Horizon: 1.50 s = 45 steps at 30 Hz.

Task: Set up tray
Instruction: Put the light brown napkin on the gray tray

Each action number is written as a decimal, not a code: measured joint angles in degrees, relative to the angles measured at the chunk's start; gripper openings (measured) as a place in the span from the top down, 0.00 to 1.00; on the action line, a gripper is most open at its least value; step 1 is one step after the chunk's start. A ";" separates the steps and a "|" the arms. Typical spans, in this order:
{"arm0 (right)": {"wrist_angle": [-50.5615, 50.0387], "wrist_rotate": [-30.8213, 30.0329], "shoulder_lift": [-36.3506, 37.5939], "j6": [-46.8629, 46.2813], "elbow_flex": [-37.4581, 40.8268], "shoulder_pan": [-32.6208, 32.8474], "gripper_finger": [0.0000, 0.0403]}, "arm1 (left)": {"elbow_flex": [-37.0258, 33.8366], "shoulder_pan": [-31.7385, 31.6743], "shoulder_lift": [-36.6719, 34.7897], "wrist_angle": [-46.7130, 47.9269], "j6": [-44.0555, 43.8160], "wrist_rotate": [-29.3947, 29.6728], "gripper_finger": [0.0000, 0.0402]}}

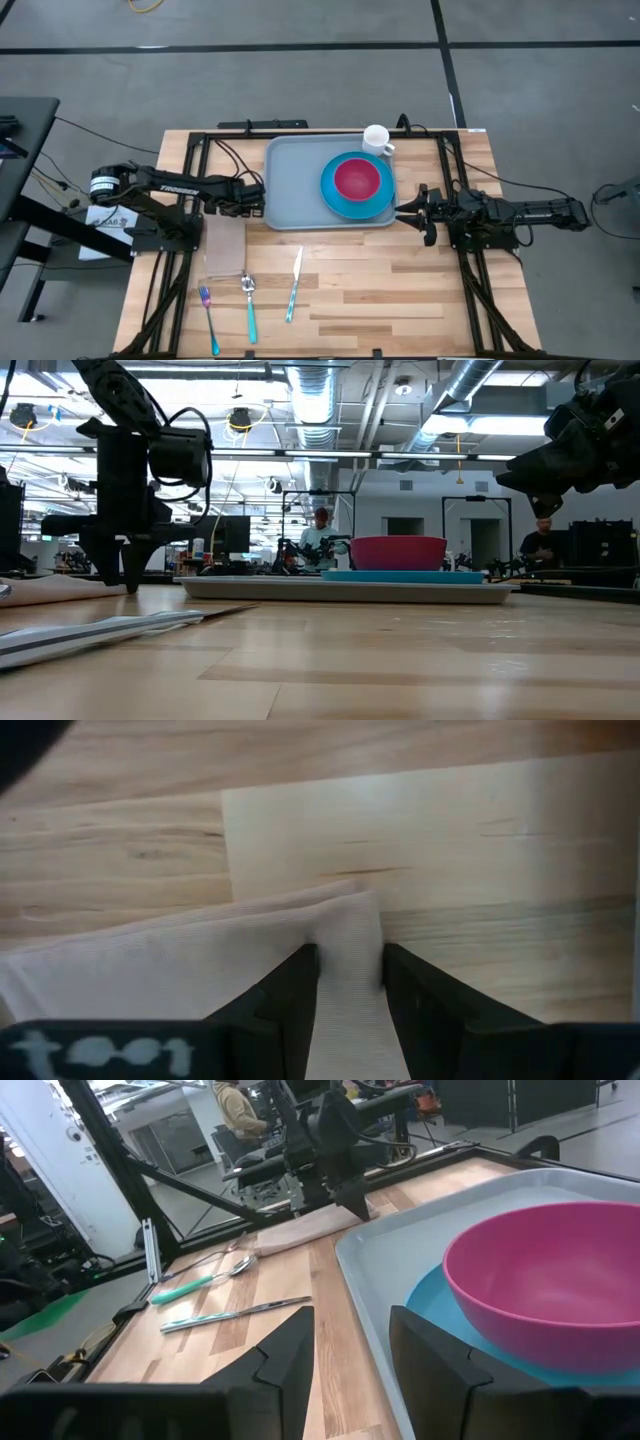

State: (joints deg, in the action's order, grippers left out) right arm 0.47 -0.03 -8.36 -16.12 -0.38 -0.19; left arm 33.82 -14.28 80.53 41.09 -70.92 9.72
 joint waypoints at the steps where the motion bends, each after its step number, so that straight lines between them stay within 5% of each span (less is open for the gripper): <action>1: 0.00 -0.02 0.00 0.00 0.00 -0.02 0.69 | -0.04 0.00 0.00 -0.52 0.30 0.00 0.73; 11: 0.00 -0.02 0.00 0.00 0.00 -0.02 0.70 | -0.17 0.00 0.09 -1.05 1.86 1.19 0.98; 34: -0.02 0.00 0.00 0.00 0.00 -0.02 0.69 | 3.88 -4.58 -8.01 -6.06 6.43 1.67 1.00; 45: -0.02 0.00 0.00 0.00 0.00 -0.01 0.69 | 7.08 -7.74 -6.19 -21.01 9.21 0.13 1.00</action>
State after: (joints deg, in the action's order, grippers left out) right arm 0.45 -0.03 -8.36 -16.12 -0.38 -0.20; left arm 40.90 -22.02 74.35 20.08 -61.71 9.85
